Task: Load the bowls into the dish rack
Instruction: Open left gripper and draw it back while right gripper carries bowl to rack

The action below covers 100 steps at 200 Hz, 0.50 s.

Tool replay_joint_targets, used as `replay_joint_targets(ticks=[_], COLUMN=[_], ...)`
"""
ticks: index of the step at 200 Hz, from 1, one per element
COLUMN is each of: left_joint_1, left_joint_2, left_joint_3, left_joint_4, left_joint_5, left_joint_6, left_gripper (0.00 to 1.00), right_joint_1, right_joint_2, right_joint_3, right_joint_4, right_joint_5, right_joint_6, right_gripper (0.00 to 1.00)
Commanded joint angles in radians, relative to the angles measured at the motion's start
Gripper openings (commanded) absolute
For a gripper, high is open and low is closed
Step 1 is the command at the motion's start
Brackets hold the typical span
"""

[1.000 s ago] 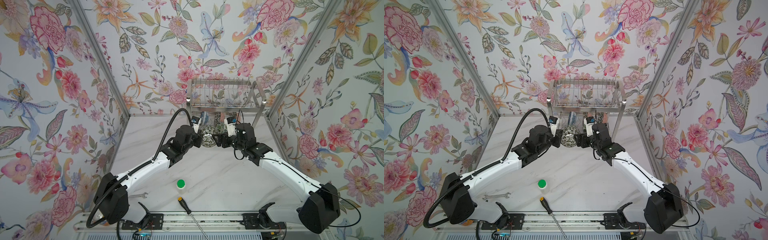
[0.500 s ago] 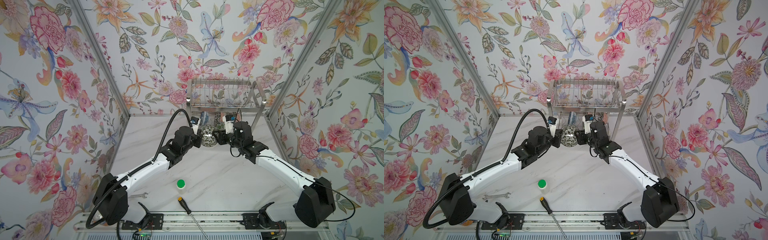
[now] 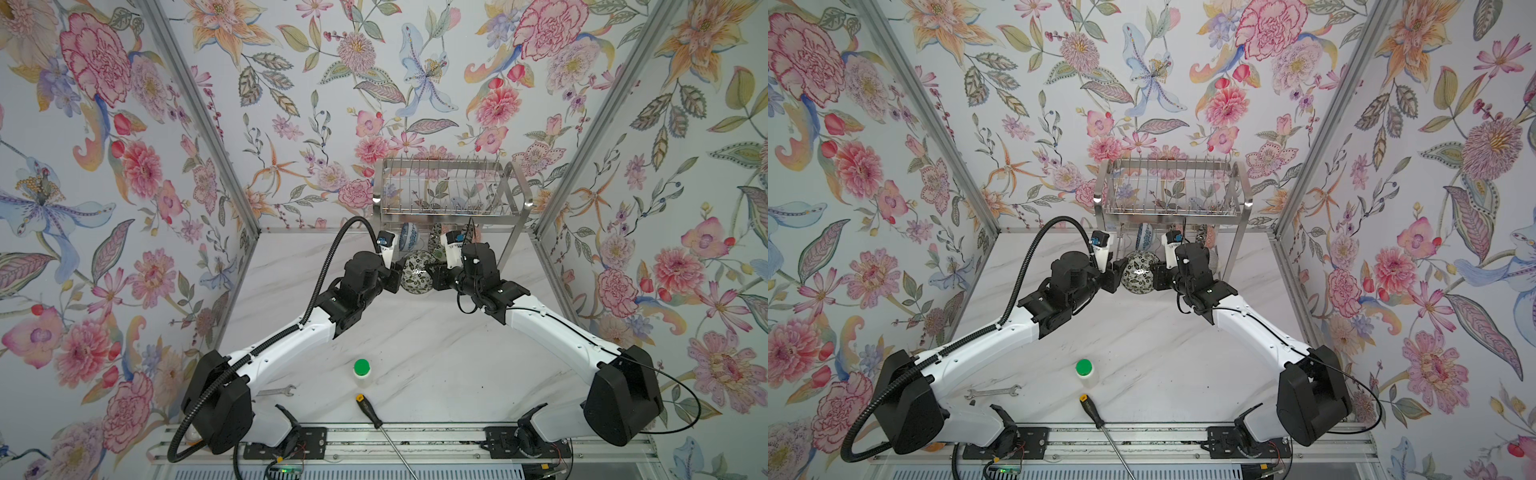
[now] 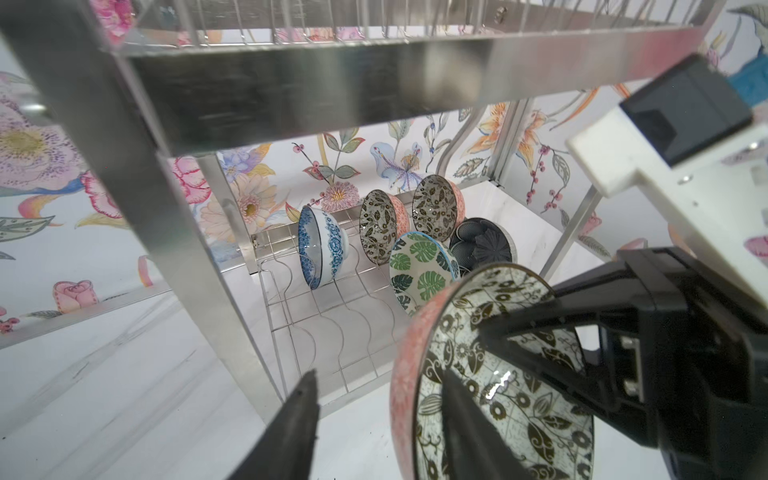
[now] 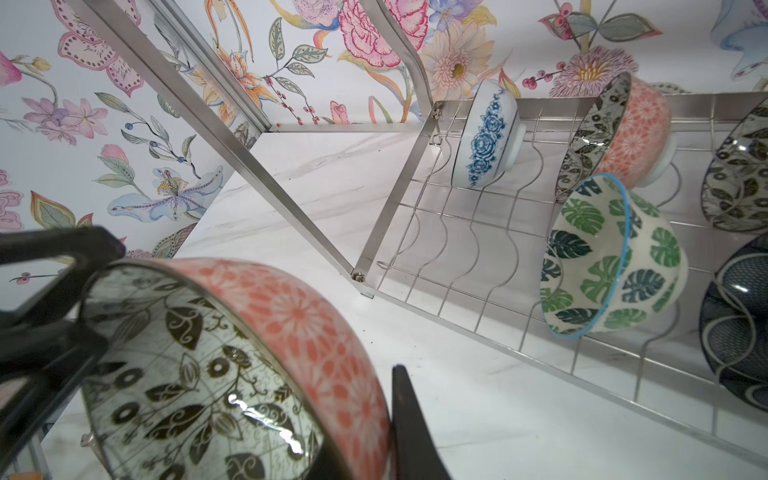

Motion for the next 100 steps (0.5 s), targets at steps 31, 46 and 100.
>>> replay_joint_targets(ticks=[31,46,100], left_joint_1=[0.071,0.111,0.181], left_joint_2=[-0.110,-0.125,-0.149], left_joint_3=[-0.023,-0.030,-0.072], left_joint_4=[-0.122,-0.172,-0.259], left_joint_5=[-0.074,-0.079,-0.067], left_joint_6=[0.061,0.062,0.035], left_gripper=[0.99,0.99,0.99], right_joint_1=[0.004,0.026,0.093], right_joint_2=[0.030,0.072,0.285], right_joint_3=[0.109,0.160,0.381], right_joint_4=[-0.069,-0.137,-0.347], right_joint_5=[0.149,0.269,0.655], right_joint_6=[-0.050,-0.065,-0.091], right_gripper=[0.00,0.00,0.00])
